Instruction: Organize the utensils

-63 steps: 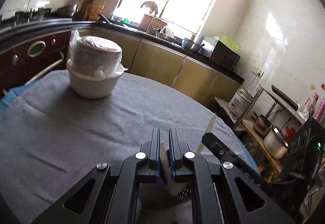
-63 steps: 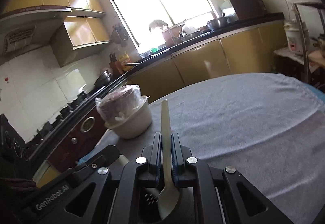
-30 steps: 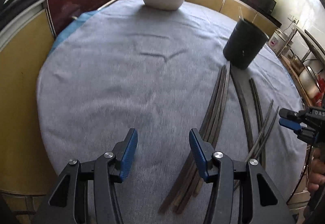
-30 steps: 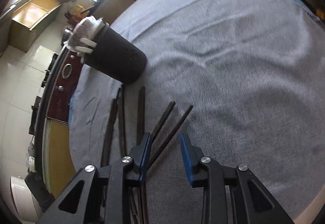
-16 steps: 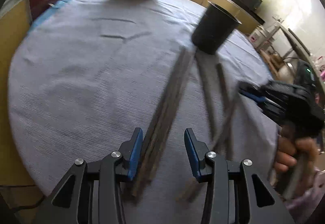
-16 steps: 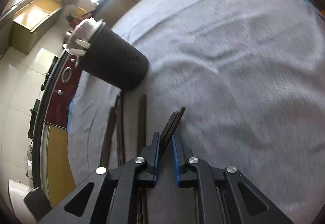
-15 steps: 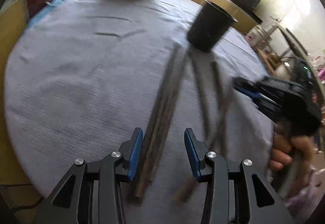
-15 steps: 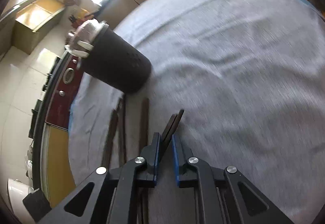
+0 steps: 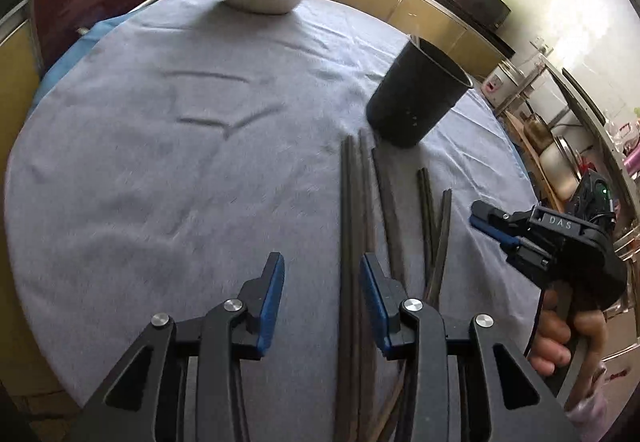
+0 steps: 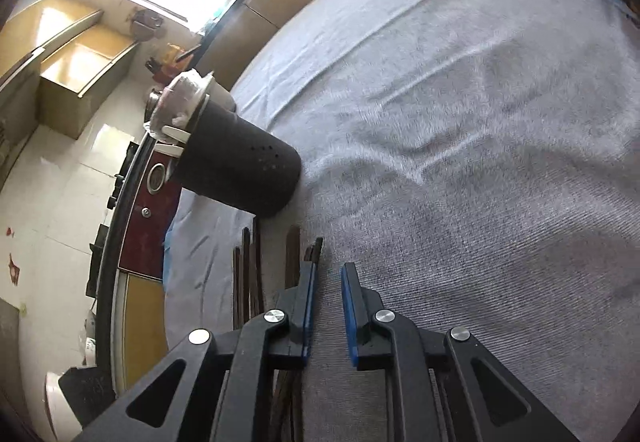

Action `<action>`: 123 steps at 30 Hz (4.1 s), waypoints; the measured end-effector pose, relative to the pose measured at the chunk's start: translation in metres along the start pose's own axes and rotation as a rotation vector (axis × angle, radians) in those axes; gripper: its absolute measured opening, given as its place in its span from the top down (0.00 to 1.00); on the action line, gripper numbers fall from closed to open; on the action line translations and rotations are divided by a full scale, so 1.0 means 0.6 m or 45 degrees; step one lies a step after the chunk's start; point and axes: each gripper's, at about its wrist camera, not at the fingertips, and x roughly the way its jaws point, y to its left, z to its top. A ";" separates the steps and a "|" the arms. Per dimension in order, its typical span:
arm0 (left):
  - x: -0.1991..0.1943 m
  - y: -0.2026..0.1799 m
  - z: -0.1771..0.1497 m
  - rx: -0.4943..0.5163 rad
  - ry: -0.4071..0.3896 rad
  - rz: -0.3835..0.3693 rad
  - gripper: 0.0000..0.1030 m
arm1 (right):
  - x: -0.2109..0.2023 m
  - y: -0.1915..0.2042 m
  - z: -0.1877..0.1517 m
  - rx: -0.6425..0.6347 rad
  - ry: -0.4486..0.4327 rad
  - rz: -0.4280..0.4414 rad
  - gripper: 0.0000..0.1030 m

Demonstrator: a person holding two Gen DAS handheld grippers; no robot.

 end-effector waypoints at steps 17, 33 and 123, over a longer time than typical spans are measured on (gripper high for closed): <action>0.070 -0.026 0.043 0.125 0.082 0.117 0.88 | 0.035 0.067 -0.019 -0.244 0.030 -0.190 0.94; 0.048 0.000 0.080 0.133 0.112 0.145 0.93 | 0.015 0.028 0.008 -0.055 0.089 -0.076 0.67; -0.174 -0.129 0.133 0.307 -0.503 -0.100 0.96 | -0.193 0.163 0.004 -0.484 -0.522 0.026 0.94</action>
